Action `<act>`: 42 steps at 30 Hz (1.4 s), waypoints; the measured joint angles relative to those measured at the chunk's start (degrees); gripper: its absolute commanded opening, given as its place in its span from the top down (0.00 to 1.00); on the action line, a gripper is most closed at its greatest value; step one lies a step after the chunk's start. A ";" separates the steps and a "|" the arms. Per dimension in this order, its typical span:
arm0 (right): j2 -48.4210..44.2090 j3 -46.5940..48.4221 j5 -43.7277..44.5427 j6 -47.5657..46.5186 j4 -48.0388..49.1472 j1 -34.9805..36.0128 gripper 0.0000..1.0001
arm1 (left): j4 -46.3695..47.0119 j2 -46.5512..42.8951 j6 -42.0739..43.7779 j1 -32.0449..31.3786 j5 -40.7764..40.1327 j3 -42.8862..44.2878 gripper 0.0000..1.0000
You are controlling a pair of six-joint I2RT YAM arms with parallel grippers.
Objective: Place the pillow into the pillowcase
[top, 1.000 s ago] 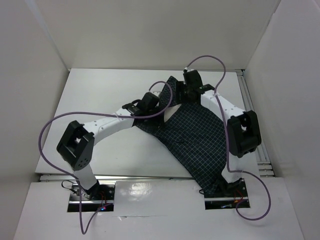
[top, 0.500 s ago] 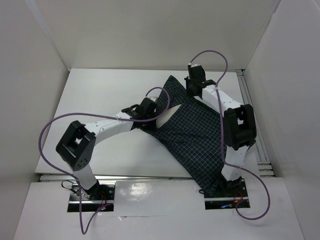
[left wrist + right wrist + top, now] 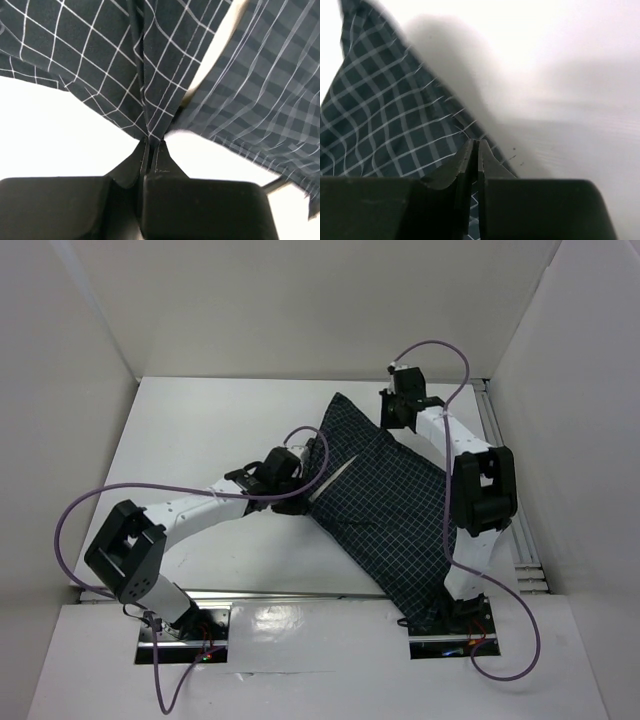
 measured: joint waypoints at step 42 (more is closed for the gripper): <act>-44.04 -34.64 -2.86 24.09 -17.68 -38.34 0.00 | -21.99 53.37 8.41 18.29 8.41 72.63 0.00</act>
